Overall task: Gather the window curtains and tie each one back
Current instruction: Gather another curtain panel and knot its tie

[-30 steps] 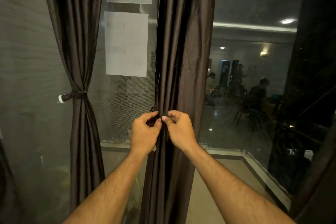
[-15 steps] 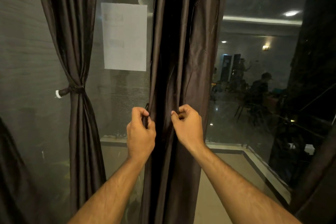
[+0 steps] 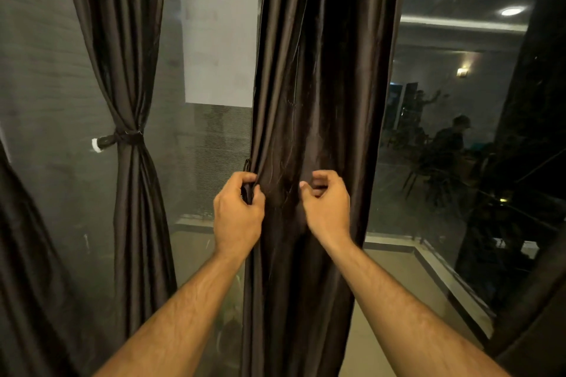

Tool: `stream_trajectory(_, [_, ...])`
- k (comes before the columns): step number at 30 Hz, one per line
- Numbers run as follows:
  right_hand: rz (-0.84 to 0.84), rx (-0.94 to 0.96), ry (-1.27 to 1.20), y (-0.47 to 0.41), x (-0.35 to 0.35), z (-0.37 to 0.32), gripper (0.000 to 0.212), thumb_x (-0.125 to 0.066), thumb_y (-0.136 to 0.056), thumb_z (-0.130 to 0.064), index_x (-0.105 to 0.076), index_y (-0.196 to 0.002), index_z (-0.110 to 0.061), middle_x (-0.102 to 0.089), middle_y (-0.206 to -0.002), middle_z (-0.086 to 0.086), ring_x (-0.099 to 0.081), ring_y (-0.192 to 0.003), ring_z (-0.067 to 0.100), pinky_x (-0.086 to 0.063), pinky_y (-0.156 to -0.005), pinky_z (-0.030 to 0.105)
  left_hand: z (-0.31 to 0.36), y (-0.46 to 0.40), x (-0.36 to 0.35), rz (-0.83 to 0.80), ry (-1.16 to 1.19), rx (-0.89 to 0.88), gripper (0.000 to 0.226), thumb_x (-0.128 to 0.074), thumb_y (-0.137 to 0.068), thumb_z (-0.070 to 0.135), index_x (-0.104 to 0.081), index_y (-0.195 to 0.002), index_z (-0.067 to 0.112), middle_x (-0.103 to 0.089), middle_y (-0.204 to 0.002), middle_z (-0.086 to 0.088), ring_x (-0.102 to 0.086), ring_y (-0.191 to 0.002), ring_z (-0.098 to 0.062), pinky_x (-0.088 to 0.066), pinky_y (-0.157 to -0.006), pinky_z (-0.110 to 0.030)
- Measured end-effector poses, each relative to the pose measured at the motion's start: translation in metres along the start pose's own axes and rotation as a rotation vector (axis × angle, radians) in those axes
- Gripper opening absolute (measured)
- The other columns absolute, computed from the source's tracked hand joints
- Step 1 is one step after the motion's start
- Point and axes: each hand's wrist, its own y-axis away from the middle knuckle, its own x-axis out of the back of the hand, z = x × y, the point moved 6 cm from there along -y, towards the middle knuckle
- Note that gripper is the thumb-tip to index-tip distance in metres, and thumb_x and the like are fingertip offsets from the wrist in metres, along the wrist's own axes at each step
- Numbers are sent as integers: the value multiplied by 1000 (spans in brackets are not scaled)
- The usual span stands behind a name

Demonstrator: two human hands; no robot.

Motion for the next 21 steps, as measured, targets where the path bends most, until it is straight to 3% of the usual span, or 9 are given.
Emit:
stream_trajectory(3, [-18,-64,139,-3,-8,5,64,-79,-86,-45,-52,-138,-19,-53,-136,-1,-59,-119,16,-50,-93,31,1,1,6,38,8,25,18,-70,-90,6,-58,-95,19,-60,-79,14,-57,-68,7,-39,-61,-6])
stream_trajectory(5, [54,38,232,1,-8,-8,60,-78,-86,-41,-51,-135,-21,-55,-132,-3,-60,-118,19,-50,-91,35,1,-1,7,44,-6,31,22,-69,-90,2,-55,-90,19,-56,-72,14,-54,-61,6,-38,-56,-7])
stream_trajectory(8, [371,306,331,23,13,-32,56,-79,-82,-28,-54,-130,-15,-55,-127,6,-54,-119,25,-38,-97,36,-1,-4,5,41,-18,40,26,-69,-89,1,-53,-86,21,-52,-68,13,-50,-54,1,-36,-52,-9])
stream_trajectory(10, [541,172,283,24,33,-20,82,-83,-77,-30,-42,-144,-9,-45,-145,12,-44,-134,30,-32,-109,42,-3,-6,2,25,-14,45,26,-68,-90,2,-53,-87,22,-53,-70,12,-47,-52,-3,-37,-50,-11])
stream_trajectory(12, [470,-84,256,11,37,8,97,-89,-75,-34,-34,-152,-11,-44,-152,11,-40,-142,32,-30,-114,47,-5,-6,-2,6,-7,36,25,-66,-90,1,-54,-87,22,-56,-73,11,-48,-56,-5,-37,-52,-13])
stream_trajectory(14, [249,-174,208,-3,27,29,64,-85,-82,-33,-53,-135,-19,-66,-124,0,-56,-125,27,-37,-106,40,-4,-6,-8,-17,5,25,23,-63,-89,-2,-57,-86,20,-58,-75,8,-51,-60,-7,-39,-56,-16])
stream_trajectory(16, [115,-150,78,-5,16,29,18,-80,-88,-25,-66,-100,-24,-70,-85,-10,-69,-92,19,-51,-89,37,0,-6,-15,-41,12,1,20,-62,-90,-3,-63,-88,17,-62,-80,6,-55,-66,-5,-43,-62,-14])
stream_trajectory(18, [44,-104,20,-2,7,23,12,-78,-90,-19,-67,-85,-22,-66,-72,-11,-65,-72,10,-55,-72,30,5,-6,-21,-60,6,-62,18,-64,-90,-4,-71,-92,13,-66,-88,5,-60,-78,-1,-44,-73,-6])
stream_trajectory(21, [-10,-85,38,4,-4,16,7,-75,-93,-20,-71,-88,-20,-69,-74,-9,-66,-72,8,-53,-68,27,8,-5,-29,-103,7,-93,18,-65,-91,-3,-76,-98,10,-69,-96,5,-63,-86,-1,-44,-80,-2])
